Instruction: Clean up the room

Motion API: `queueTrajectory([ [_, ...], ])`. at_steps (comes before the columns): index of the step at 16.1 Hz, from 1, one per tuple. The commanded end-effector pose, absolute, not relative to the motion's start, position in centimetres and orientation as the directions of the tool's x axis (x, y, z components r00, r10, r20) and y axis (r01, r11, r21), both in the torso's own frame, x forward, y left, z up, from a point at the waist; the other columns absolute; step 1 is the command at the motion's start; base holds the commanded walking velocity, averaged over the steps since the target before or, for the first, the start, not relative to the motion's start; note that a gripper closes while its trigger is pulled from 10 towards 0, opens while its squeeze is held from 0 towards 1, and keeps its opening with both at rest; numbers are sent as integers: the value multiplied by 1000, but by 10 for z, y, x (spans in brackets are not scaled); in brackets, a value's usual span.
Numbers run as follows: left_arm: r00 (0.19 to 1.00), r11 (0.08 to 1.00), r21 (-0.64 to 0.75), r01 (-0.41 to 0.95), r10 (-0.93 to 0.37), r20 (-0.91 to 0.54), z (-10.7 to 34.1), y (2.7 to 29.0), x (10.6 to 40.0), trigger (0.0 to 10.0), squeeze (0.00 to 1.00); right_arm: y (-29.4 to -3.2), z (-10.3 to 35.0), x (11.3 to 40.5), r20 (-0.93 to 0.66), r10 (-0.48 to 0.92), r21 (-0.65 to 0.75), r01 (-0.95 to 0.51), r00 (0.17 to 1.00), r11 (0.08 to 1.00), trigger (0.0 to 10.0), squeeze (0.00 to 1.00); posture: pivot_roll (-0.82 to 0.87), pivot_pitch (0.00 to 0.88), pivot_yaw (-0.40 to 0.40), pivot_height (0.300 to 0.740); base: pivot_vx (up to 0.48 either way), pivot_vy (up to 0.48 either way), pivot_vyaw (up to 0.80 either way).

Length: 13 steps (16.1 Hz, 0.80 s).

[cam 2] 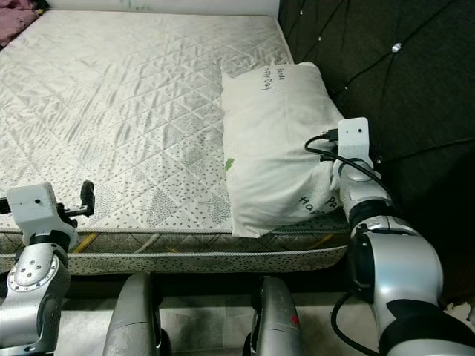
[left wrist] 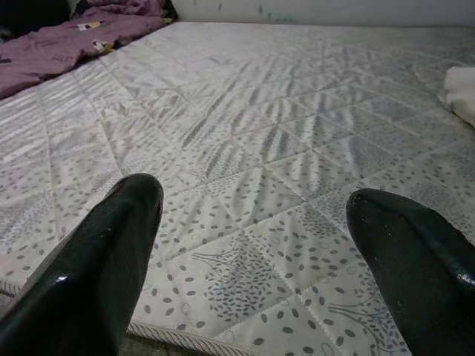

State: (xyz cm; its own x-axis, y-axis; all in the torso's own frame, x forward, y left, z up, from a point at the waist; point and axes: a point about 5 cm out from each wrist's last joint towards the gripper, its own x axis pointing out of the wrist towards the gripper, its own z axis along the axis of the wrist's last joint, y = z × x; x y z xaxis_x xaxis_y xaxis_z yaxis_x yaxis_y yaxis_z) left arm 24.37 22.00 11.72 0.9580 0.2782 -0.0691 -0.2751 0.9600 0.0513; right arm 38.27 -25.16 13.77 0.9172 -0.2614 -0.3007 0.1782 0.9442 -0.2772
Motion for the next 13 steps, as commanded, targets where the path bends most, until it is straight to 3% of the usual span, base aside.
queueTrajectory([
  [1,958,959,69,-274,278,-64,118,221,244,10000,0,-247,152,389,-241,-260,-264,195,935,945,10000,1000,106,0,-59,582,0,0,0],
  [3,955,956,72,-285,289,-65,117,224,244,10000,0,-248,150,389,-295,-315,-137,286,902,948,10000,1000,103,0,-61,582,0,0,0],
  [5,954,955,70,-288,293,-67,117,224,245,10000,0,-246,150,390,-299,-310,-131,284,902,950,10000,1000,100,0,-59,582,0,0,0],
  [9,956,958,68,-280,285,-73,115,221,250,10000,0,-239,128,382,-365,-273,-158,229,890,960,10000,1000,72,0,-44,582,0,0,0],
  [13,961,962,70,-265,270,-69,117,221,258,10000,0,-231,84,361,-532,-166,-112,125,831,986,10000,1000,62,0,-38,582,0,0,0],
])
